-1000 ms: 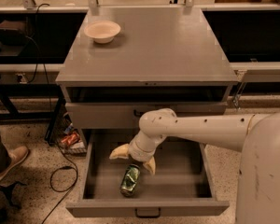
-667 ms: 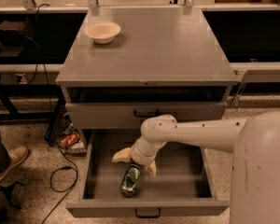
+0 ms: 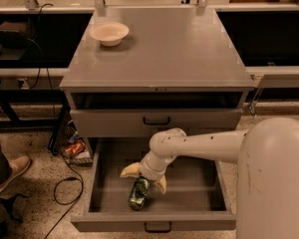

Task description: Pick green can from middle drawer and place on counter

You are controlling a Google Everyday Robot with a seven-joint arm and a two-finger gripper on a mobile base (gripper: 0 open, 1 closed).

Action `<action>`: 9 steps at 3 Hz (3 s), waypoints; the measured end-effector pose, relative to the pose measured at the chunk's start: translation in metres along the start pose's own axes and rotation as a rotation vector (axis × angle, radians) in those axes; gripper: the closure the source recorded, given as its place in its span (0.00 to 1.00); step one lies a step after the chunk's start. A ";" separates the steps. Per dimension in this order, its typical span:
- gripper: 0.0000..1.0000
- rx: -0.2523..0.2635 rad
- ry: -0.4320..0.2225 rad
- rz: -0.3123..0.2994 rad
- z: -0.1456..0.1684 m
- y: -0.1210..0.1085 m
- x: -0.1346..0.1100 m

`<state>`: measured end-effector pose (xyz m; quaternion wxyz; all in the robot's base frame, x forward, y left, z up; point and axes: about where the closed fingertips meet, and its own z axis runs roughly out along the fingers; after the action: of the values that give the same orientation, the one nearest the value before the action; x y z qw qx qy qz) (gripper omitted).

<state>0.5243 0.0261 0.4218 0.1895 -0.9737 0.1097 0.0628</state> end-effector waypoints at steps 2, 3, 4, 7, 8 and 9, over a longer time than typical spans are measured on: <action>0.00 -0.042 -0.042 -0.027 0.030 0.003 -0.012; 0.00 -0.041 -0.042 -0.027 0.030 0.003 -0.012; 0.00 -0.036 -0.062 -0.012 0.037 0.011 -0.018; 0.00 -0.016 -0.110 -0.001 0.052 0.010 -0.032; 0.15 -0.004 -0.128 -0.006 0.062 0.001 -0.039; 0.46 0.010 -0.155 -0.014 0.072 -0.009 -0.047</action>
Offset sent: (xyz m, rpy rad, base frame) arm -0.0191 0.0152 -0.0337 -0.0390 0.0446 0.0656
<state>0.4750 0.0710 0.3661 0.2025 -0.9658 0.0884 0.1359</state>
